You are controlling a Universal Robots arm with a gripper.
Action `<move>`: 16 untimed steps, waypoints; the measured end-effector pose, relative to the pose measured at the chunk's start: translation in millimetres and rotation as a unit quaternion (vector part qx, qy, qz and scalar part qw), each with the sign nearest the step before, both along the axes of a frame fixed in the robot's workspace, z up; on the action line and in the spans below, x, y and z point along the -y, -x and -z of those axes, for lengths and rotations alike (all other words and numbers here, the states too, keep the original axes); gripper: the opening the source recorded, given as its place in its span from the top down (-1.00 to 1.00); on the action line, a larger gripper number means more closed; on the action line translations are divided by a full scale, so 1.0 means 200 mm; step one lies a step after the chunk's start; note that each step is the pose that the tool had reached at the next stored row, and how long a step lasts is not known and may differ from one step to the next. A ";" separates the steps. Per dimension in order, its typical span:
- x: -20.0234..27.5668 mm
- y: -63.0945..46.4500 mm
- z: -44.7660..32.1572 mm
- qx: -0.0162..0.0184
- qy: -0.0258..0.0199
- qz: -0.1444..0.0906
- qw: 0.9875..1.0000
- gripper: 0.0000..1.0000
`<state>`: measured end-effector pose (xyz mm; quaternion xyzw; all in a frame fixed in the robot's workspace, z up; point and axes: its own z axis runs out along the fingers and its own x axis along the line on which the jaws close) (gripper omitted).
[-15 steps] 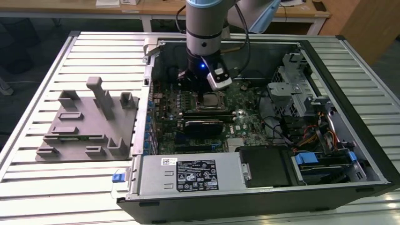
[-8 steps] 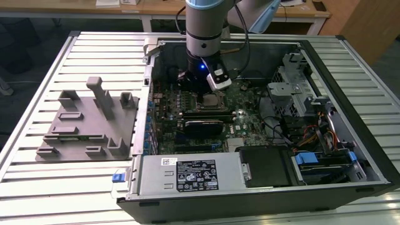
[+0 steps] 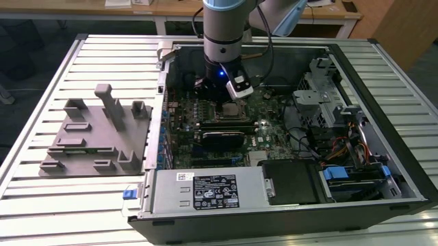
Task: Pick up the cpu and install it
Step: 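Close the cpu cover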
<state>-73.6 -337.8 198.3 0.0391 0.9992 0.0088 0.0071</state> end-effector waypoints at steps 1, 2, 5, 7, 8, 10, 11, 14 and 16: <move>0.000 0.00 0.000 0.000 0.000 0.000 1.000 0.79; 0.000 0.00 0.000 0.000 0.000 0.000 1.000 0.79; 0.000 0.01 0.001 0.000 0.000 0.000 1.000 0.79; 0.000 0.01 0.001 0.000 0.000 0.000 1.000 0.79; 0.000 0.01 0.001 0.000 0.000 0.000 1.000 0.79; 0.000 0.01 0.002 0.000 0.000 0.000 1.000 0.79; 0.000 0.01 0.003 0.000 0.000 0.000 1.000 0.79; 0.000 0.01 0.007 0.000 0.000 0.000 1.000 0.79; 0.000 0.01 0.008 0.000 0.000 0.000 1.000 0.79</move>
